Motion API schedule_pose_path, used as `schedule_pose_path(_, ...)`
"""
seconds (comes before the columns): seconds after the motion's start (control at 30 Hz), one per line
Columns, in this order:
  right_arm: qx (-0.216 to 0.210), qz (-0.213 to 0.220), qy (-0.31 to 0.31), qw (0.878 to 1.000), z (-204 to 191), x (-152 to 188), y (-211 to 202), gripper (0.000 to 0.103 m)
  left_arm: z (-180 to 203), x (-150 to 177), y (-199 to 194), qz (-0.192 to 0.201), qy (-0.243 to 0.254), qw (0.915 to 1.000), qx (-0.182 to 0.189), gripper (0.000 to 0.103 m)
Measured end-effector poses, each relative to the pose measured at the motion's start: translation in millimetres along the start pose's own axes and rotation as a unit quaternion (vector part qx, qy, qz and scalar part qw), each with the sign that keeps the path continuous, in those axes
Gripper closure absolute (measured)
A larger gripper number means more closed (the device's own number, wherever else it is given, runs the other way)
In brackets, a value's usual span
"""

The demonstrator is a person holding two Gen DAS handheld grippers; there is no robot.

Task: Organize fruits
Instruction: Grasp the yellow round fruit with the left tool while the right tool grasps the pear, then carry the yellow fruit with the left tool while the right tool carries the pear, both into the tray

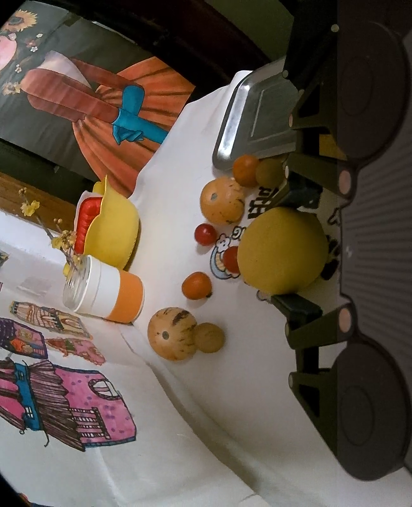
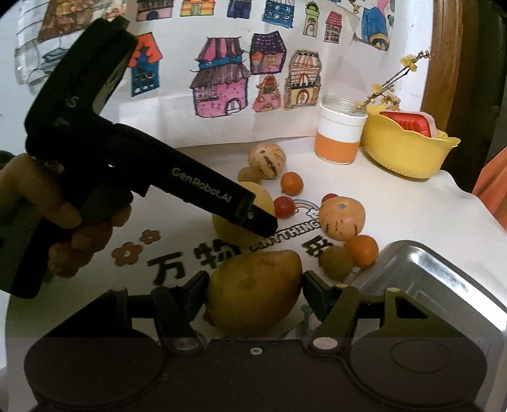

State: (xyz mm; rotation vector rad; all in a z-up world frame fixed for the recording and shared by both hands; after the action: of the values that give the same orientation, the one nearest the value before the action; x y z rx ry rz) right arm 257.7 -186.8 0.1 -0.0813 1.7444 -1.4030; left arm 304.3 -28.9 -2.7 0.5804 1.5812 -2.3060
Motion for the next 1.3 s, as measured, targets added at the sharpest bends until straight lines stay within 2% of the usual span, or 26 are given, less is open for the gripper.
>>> schedule_pose_path(0.33,-0.004,0.02,0.01,1.0,3.5,17.4,-27.6,0.04,16.5,10.6,-4.9,-0.012,0.009,0.9998,0.012,0.041)
schedule_pose_path(0.73,0.001,0.037,0.013,0.999,6.1,31.2,-45.5,0.045,37.4,10.8,-18.3,0.003,0.02,0.9996,0.02,0.041)
schedule_pose_path(0.97,0.018,0.05,0.037,0.998,16.1,39.4,-56.7,0.049,44.8,6.9,-23.6,0.011,0.027,0.9994,0.017,0.041)
schedule_pose_path(1.3,0.069,0.046,0.079,0.993,57.4,49.8,-62.6,0.053,65.4,-9.7,-4.6,0.01,0.036,0.9987,0.034,0.041)
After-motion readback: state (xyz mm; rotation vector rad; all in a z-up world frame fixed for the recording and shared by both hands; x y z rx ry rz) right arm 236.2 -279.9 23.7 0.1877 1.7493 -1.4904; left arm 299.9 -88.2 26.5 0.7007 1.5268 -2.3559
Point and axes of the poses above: each gripper's, at about its wrist camera, not at the fingertips, and y roughly the way its jaws point, z to its right, x to its underside, the point moved 1 cm from there along y, roughly the way its jaws point, and after that the axes turned 15 degrees about -z, right-handed, at the moved point
